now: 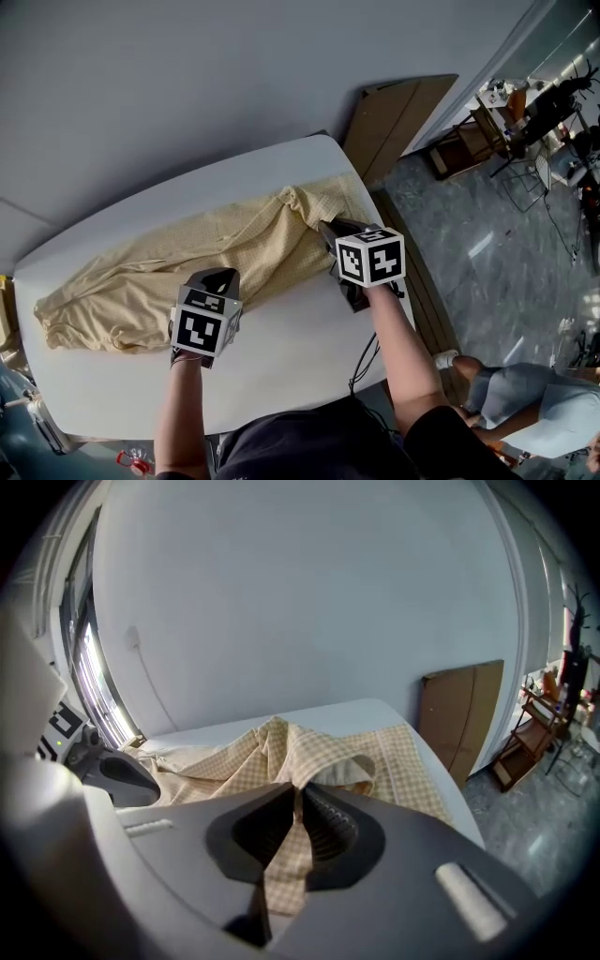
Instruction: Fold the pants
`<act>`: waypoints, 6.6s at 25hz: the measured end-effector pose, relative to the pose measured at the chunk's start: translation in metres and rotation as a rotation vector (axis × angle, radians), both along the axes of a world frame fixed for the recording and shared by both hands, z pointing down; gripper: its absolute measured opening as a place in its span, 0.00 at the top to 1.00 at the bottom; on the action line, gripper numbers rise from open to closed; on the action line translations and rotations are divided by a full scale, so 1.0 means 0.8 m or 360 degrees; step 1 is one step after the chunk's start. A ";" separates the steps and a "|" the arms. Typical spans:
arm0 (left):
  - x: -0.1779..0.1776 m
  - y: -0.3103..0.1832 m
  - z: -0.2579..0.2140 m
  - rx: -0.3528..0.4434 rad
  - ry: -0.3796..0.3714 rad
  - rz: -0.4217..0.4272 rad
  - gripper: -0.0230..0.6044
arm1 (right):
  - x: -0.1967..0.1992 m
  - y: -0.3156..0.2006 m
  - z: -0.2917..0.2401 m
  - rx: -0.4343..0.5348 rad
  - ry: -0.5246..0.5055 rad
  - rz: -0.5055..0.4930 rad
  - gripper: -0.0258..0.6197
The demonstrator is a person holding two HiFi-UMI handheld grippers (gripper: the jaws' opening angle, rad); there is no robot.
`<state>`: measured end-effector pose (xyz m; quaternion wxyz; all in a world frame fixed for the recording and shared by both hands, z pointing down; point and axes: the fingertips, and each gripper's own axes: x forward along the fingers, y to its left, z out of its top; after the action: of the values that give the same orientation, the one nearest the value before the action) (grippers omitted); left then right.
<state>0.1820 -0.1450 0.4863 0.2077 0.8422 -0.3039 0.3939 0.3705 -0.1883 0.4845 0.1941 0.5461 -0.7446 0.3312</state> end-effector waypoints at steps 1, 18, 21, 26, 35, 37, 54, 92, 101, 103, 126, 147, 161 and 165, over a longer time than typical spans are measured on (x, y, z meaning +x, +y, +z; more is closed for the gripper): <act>0.000 -0.001 0.000 0.0006 -0.0004 0.0002 0.97 | 0.004 0.000 -0.005 0.0018 0.0022 0.0003 0.92; -0.025 -0.028 -0.024 0.0154 0.0024 -0.0118 0.97 | 0.072 0.034 -0.143 0.0268 0.0398 0.0024 0.94; -0.027 -0.031 -0.030 0.0176 0.0040 -0.0131 0.97 | 0.080 0.043 -0.156 0.0250 0.0430 0.0027 0.94; -0.036 -0.057 -0.030 0.0234 0.0037 -0.0236 0.97 | 0.102 0.000 -0.129 0.0163 0.0445 0.0086 0.92; -0.042 -0.065 -0.025 0.0251 0.0000 -0.0281 0.97 | 0.118 -0.050 -0.035 0.0014 0.0316 0.0254 0.81; -0.027 -0.057 -0.028 0.0225 0.0045 -0.0236 0.97 | 0.123 -0.046 -0.037 0.0018 0.0258 0.0281 0.80; 0.185 0.022 -0.048 0.0131 0.0333 0.0348 0.91 | 0.146 0.006 -0.018 -0.0005 0.0186 0.0197 0.81; 0.331 0.040 0.027 0.0285 0.0130 0.0722 0.66 | 0.126 -0.079 0.028 -0.0127 -0.0018 -0.0240 0.77; 0.322 0.030 0.000 0.0309 0.0286 0.0615 0.83 | 0.117 -0.070 0.022 -0.0187 0.0010 -0.0308 0.89; 0.319 0.029 -0.006 0.0348 0.0305 0.0585 0.82 | 0.117 -0.068 0.017 -0.0197 0.0023 -0.0305 0.89; 0.219 0.036 -0.078 0.0295 0.0729 0.0149 0.96 | -0.004 -0.051 -0.106 -0.0114 -0.0304 -0.0379 0.90; -0.046 0.057 -0.093 0.0334 0.0726 -0.0321 0.96 | -0.290 -0.028 -0.102 -0.0123 -0.0212 -0.0710 0.90; -0.170 0.057 -0.050 0.0287 0.0595 -0.0624 0.96 | -0.404 -0.025 -0.034 -0.0157 -0.0107 -0.0827 0.88; -0.172 0.064 -0.044 0.0260 0.0572 -0.0642 0.96 | -0.413 -0.019 -0.035 -0.0146 -0.0130 -0.0869 0.83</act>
<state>0.0448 -0.0935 0.4510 0.2638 0.8350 -0.4544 0.1633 0.0401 -0.2031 0.4565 0.2707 0.3021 -0.8555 0.3218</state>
